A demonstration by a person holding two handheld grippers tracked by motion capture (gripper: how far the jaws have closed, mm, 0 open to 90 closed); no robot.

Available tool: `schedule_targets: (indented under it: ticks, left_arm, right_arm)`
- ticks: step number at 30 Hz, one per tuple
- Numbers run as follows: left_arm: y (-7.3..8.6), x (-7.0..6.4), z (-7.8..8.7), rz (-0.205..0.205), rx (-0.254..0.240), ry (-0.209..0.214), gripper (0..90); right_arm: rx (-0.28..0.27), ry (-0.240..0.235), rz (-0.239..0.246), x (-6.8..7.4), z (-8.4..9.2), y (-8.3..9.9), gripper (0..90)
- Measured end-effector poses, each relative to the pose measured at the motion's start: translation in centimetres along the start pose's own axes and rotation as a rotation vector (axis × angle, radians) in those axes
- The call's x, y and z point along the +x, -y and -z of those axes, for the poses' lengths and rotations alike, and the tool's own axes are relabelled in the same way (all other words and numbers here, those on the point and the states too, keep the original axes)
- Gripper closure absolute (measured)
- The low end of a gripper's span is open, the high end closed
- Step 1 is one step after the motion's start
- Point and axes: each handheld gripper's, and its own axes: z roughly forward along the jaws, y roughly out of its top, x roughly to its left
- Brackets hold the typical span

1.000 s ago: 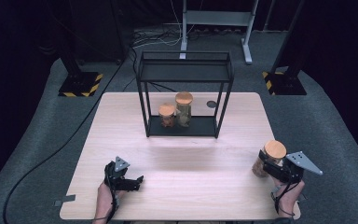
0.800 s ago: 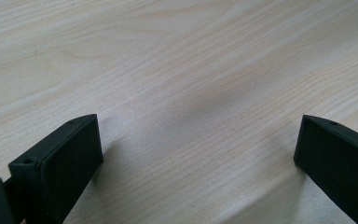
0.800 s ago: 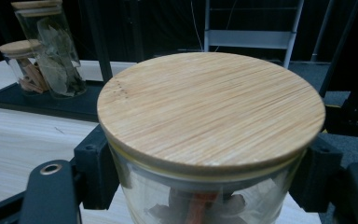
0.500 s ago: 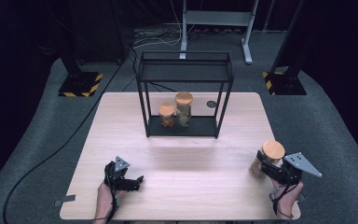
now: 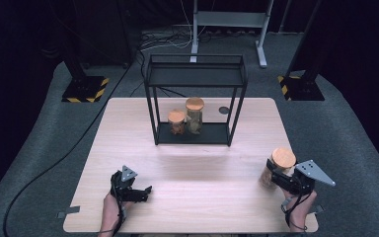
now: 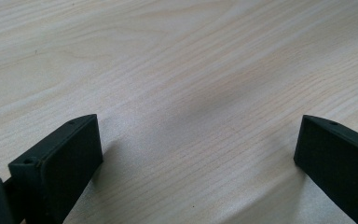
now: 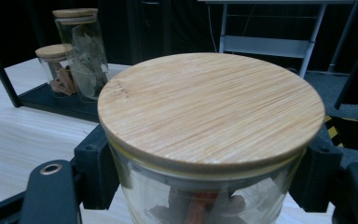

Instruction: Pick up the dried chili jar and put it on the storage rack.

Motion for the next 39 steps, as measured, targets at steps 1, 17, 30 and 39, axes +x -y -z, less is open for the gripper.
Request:
schedule_targets:
  ticks: [1,17,30,39]
  left_arm:
    - [0.0,0.0,0.0,0.000,0.000,0.000,0.2]
    - [0.0,0.0,0.0,0.000,0.000,0.000,0.2]
    - [0.0,0.0,0.0,0.000,0.000,0.000,0.1]
    - [0.0,0.0,0.0,0.000,0.000,0.000,0.1]
  right_arm:
    - [0.001,-0.003,0.002,0.1,-0.1,0.0,24.3]
    - [0.004,-0.042,0.022,1.7,-0.9,-0.4,24.4]
    - [0.008,-0.075,0.035,2.8,-1.9,-0.8,24.4]
    - [0.008,-0.092,0.040,3.4,-2.4,-1.0,24.4]
